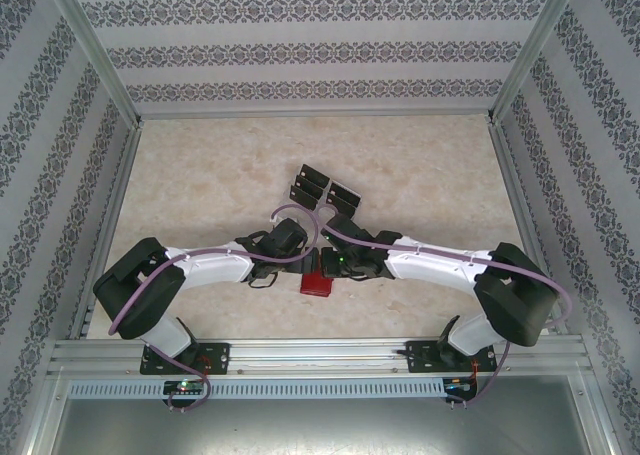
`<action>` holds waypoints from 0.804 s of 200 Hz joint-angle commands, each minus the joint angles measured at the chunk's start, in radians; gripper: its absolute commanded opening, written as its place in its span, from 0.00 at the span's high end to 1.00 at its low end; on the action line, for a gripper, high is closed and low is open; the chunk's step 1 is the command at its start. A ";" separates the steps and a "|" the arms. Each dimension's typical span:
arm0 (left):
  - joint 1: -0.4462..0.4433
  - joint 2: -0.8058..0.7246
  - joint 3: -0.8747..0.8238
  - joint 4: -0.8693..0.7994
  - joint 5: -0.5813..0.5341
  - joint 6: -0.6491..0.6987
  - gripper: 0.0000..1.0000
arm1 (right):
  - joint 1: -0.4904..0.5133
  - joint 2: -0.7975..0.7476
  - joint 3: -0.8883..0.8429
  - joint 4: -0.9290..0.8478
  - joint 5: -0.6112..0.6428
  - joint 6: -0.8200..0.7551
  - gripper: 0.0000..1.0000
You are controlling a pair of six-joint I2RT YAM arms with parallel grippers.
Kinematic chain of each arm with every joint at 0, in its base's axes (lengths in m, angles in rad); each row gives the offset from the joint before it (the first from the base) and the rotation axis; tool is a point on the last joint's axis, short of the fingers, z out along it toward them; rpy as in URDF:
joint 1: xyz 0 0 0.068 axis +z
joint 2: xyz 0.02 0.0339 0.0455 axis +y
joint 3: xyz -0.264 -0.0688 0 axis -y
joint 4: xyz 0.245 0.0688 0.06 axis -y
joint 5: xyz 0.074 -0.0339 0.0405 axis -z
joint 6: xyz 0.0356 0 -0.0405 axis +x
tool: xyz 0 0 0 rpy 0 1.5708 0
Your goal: Put the credit cards into the card holder
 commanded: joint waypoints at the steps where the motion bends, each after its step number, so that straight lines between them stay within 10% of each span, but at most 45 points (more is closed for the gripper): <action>1: -0.016 0.023 -0.043 -0.080 0.042 -0.036 0.00 | -0.004 0.028 0.001 0.057 -0.035 0.021 1.00; 161: -0.016 -0.047 -0.043 -0.134 -0.027 -0.077 0.00 | -0.001 0.124 -0.053 0.142 -0.061 0.055 1.00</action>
